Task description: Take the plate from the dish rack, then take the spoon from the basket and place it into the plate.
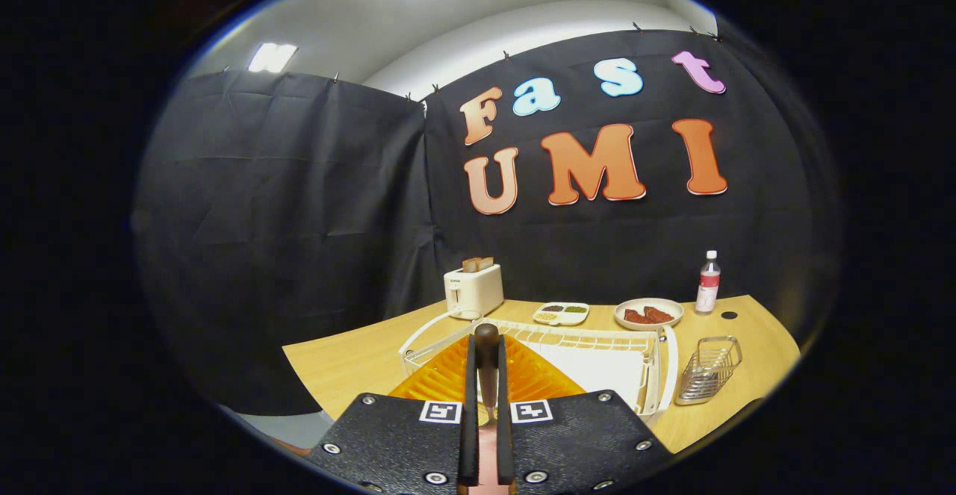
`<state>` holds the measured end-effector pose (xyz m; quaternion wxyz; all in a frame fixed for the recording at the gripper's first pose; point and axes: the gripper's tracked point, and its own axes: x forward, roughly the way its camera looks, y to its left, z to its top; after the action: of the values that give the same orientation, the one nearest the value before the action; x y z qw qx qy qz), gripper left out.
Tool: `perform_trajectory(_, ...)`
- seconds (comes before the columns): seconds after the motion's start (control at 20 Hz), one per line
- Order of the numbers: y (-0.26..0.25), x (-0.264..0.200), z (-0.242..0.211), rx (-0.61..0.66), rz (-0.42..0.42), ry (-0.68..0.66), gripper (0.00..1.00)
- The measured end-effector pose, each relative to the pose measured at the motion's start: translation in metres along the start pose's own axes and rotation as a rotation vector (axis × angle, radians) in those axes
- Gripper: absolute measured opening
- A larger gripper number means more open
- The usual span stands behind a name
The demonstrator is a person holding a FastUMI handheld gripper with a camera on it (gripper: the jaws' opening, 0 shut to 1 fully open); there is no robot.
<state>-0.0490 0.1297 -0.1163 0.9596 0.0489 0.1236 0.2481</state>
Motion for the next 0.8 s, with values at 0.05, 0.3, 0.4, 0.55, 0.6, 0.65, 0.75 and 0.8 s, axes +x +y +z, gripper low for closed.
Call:
perform_trajectory(0.05,0.004,0.002,-0.007,0.005,0.010,0.014,0.10)
perform_trajectory(0.3,0.007,0.000,-0.036,0.015,0.012,0.080,0.10)
perform_trajectory(0.4,-0.003,-0.002,-0.048,-0.005,-0.021,0.119,0.10)
perform_trajectory(0.55,-0.008,-0.013,-0.049,0.011,-0.015,0.122,0.10)
perform_trajectory(0.6,-0.011,-0.020,-0.051,0.026,-0.014,0.125,0.10)
perform_trajectory(0.65,-0.015,-0.026,-0.053,0.050,-0.013,0.128,0.10)
perform_trajectory(0.75,-0.024,-0.037,-0.058,0.096,-0.019,0.145,0.10)
perform_trajectory(0.8,-0.029,-0.043,-0.061,0.113,-0.023,0.151,0.10)
